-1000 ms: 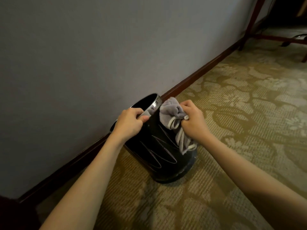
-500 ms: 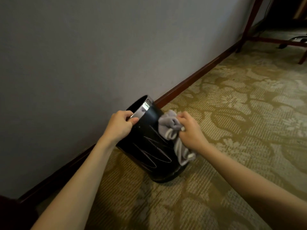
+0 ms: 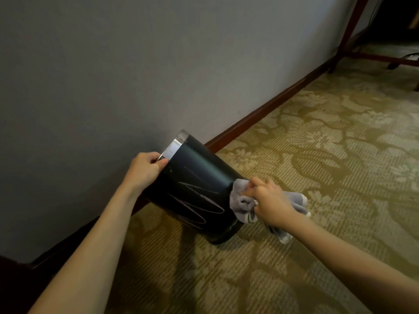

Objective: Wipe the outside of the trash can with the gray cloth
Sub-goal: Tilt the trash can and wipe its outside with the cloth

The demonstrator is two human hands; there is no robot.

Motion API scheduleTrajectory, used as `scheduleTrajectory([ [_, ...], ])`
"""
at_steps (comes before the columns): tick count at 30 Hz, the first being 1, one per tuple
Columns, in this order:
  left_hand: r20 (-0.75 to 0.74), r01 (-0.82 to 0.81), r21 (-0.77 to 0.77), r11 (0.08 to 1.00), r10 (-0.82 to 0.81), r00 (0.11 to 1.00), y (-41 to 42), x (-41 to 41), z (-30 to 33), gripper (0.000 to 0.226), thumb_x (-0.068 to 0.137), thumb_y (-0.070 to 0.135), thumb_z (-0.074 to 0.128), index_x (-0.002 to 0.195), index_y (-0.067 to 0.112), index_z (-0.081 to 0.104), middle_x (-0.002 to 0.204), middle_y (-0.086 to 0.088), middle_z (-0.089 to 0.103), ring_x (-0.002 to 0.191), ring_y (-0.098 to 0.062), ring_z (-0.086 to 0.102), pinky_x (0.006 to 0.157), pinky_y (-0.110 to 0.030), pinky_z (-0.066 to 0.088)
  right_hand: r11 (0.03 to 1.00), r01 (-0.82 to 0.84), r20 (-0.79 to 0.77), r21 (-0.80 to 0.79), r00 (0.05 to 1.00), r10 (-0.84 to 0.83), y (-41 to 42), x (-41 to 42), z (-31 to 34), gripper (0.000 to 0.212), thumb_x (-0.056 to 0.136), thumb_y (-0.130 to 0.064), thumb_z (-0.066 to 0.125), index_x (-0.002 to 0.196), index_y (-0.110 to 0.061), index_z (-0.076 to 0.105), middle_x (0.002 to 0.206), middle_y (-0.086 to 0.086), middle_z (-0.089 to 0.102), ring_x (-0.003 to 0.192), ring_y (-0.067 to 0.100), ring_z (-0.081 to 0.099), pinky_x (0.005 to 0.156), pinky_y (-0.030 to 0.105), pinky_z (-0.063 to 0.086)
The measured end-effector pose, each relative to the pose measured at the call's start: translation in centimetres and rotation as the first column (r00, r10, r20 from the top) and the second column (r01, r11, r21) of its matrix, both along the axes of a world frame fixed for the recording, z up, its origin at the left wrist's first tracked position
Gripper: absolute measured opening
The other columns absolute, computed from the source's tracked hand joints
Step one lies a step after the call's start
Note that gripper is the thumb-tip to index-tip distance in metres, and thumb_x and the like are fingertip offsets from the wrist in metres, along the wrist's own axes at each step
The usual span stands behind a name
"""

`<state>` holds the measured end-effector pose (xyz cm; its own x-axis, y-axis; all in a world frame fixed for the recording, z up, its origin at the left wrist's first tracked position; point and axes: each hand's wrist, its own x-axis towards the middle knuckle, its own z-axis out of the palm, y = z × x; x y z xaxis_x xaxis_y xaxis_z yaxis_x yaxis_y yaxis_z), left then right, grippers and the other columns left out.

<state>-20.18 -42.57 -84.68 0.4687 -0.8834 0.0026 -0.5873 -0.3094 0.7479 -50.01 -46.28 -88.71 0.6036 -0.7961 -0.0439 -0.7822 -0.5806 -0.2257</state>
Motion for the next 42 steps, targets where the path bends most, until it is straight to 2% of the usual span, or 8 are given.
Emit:
scheduleTrajectory([
  [4,0.025,0.009,-0.016,1.000,-0.009,1.000,0.5,-0.2,-0.4,0.023,0.090,0.021,0.062,0.069,0.013,0.063,0.064,0.000,0.062,0.064,-0.014,0.057,0.059,-0.027,0.040,0.998,-0.040,-0.054,-0.054,0.998,0.037,-0.3,0.4,0.7,0.028,0.087,-0.019,0.054,0.110,-0.030,0.065,0.119,-0.005,0.046,0.095,0.025,0.042,0.082,0.037,0.038],
  [7,0.041,0.042,-0.030,0.999,-0.041,0.998,0.4,-1.2,-0.2,0.025,0.090,0.022,0.062,0.066,0.015,0.061,0.056,0.008,0.056,0.059,-0.011,0.055,0.056,-0.026,0.039,0.995,-0.051,0.069,-0.081,0.996,0.057,-0.3,1.9,1.5,0.037,0.084,-0.011,0.053,0.113,-0.031,0.064,0.123,-0.003,0.045,0.094,0.026,0.041,0.080,0.039,0.038],
  [16,0.192,0.163,-0.026,0.986,-0.155,0.969,-1.6,-5.0,0.4,0.025,0.088,0.032,0.063,0.071,0.014,0.062,0.065,-0.007,0.061,0.070,-0.029,0.060,0.059,-0.035,0.041,0.967,-0.019,0.393,-0.254,0.911,0.121,-0.1,5.1,3.1,0.046,0.077,0.003,0.052,0.113,-0.022,0.069,0.119,0.009,0.054,0.089,0.033,0.043,0.077,0.044,0.039],
  [26,0.069,0.059,-0.005,0.998,-0.059,0.996,-1.7,-2.6,0.5,0.019,0.088,0.033,0.062,0.075,0.021,0.068,0.086,-0.006,0.071,0.093,-0.030,0.065,0.083,-0.041,0.051,0.995,-0.098,-0.093,-0.034,0.991,0.095,0.6,-1.1,-0.8,0.026,0.088,-0.026,0.054,0.109,-0.038,0.064,0.118,-0.005,0.045,0.102,0.026,0.042,0.089,0.041,0.037],
  [30,0.056,0.043,-0.009,0.999,-0.042,0.998,-1.4,-2.9,0.4,0.021,0.088,0.032,0.063,0.069,0.024,0.065,0.074,0.002,0.066,0.087,-0.027,0.066,0.076,-0.036,0.048,0.997,-0.062,-0.138,-0.036,0.989,0.057,0.4,-1.6,-0.5,0.028,0.091,-0.029,0.048,0.114,-0.036,0.061,0.119,-0.006,0.044,0.100,0.024,0.040,0.089,0.041,0.039],
  [35,0.083,0.113,-0.023,0.993,-0.111,0.990,-1.4,-5.2,0.8,0.021,0.087,0.033,0.062,0.074,0.017,0.067,0.072,-0.001,0.068,0.078,-0.026,0.066,0.072,-0.039,0.051,0.999,0.015,0.139,-0.035,0.990,-0.010,0.5,0.2,0.6,0.037,0.085,-0.011,0.052,0.113,-0.032,0.064,0.123,-0.003,0.045,0.098,0.025,0.039,0.085,0.039,0.036],
  [39,0.148,0.134,-0.020,0.991,-0.130,0.980,-2.1,-8.4,1.2,0.032,0.084,0.036,0.064,0.061,0.014,0.057,0.057,0.004,0.054,0.070,-0.026,0.056,0.059,-0.034,0.036,0.985,0.034,0.406,-0.170,0.913,0.039,1.0,3.3,3.0,0.042,0.077,0.001,0.052,0.108,-0.022,0.069,0.117,0.007,0.052,0.092,0.032,0.043,0.079,0.044,0.040],
  [42,0.135,0.111,-0.001,0.994,-0.110,0.985,-2.7,-9.1,1.3,0.034,0.082,0.039,0.064,0.068,0.008,0.061,0.061,-0.002,0.058,0.076,-0.030,0.059,0.062,-0.034,0.039,0.977,0.066,0.442,-0.204,0.896,0.032,1.4,4.0,3.5,0.045,0.075,0.004,0.051,0.110,-0.020,0.068,0.115,0.011,0.053,0.090,0.033,0.044,0.075,0.043,0.040],
])
